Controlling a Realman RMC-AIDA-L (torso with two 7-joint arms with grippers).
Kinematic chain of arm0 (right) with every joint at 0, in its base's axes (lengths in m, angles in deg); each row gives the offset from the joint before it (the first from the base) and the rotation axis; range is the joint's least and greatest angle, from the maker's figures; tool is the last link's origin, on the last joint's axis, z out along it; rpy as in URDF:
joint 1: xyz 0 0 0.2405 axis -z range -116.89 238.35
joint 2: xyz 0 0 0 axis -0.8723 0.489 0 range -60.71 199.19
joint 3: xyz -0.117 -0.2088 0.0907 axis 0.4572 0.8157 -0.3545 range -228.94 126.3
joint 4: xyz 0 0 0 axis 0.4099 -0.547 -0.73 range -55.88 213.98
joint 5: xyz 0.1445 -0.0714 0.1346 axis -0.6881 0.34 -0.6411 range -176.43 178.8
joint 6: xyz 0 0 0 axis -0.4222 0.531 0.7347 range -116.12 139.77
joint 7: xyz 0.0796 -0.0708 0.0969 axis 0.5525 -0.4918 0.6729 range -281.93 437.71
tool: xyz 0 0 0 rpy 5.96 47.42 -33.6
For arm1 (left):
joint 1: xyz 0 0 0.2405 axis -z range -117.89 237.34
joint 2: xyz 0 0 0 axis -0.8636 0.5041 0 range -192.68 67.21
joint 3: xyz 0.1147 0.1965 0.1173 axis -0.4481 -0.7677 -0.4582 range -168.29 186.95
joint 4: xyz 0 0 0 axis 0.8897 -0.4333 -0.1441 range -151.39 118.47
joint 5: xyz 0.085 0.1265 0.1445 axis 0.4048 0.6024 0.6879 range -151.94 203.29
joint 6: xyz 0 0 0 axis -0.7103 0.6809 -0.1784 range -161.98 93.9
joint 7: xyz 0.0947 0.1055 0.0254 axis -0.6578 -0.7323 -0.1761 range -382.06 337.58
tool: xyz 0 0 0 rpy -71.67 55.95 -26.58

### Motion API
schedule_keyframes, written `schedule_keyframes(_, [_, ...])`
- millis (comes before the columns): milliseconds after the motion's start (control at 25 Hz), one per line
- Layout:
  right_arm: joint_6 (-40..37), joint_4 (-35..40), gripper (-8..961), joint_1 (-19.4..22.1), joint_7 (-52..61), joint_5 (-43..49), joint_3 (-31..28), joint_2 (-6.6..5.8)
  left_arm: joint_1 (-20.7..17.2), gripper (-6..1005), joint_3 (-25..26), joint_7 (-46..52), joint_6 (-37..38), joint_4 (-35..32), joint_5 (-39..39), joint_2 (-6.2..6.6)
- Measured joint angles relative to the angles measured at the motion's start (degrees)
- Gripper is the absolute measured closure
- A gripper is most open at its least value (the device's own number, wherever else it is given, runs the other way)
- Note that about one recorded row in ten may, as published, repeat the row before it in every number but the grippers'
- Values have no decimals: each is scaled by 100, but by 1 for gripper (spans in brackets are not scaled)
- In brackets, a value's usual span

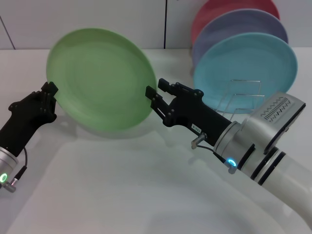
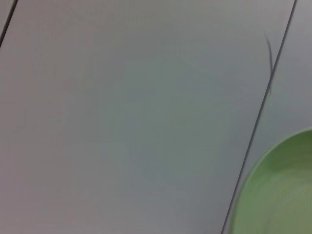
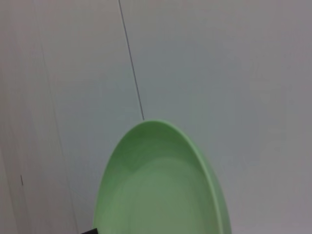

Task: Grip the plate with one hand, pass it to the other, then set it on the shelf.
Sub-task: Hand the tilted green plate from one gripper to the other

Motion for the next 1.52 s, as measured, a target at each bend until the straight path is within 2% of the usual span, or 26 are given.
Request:
schedule_keyframes(40, [10, -2, 549, -2, 0, 0, 2, 0, 5, 967, -1, -5, 0, 6, 0, 0])
schedule_keyframes(760, [108, -83, 590, -25, 88, 0, 53, 0, 74, 966, 34, -81, 24, 99, -1, 0])
schedule_keyframes(1000, [108, -92, 667, -28, 88, 0, 64, 0, 122, 966, 52, -83, 23, 181, -6, 0])
schedule_keyframes(1520, [112, -93, 663, 0, 88, -302, 165, 0, 117, 965, 52, -84, 3, 182, -36, 0])
